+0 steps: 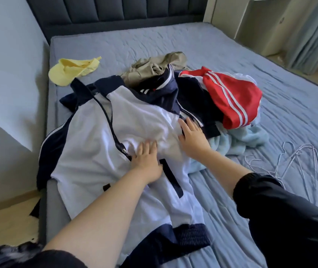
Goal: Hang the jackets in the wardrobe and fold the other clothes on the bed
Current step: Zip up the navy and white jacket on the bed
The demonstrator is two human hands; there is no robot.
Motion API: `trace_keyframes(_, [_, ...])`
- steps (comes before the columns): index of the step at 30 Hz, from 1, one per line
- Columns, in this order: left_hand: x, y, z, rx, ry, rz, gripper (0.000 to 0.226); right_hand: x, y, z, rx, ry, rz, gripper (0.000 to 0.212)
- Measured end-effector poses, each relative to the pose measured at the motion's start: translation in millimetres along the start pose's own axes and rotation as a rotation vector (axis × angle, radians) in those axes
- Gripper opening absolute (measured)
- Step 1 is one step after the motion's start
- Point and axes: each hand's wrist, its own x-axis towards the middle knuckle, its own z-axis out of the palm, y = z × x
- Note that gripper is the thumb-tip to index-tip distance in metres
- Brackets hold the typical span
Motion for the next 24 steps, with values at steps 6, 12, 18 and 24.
trace_keyframes(6, [-3.7,42.0,16.6,0.107,0.063,0.040,0.087,-83.7,42.6,6.6,0.189,-0.084,0.100,0.058])
trace_keyframes(12, [-15.7,95.1,45.5,0.152,-0.148,0.290,0.070,-141.5,109.7,8.0,0.106,-0.037,0.511,0.054])
trace_keyframes(18, [-32.5,115.4,67.8,0.119,-0.297,0.404,0.071,-169.2,152.9,-1.1,0.019,0.044,1.053,0.066])
trace_keyframes(24, [-39.1,100.4,73.1,0.092,-0.326,0.410,0.072,-167.7,147.1,3.8,0.172,0.218,1.082,0.039])
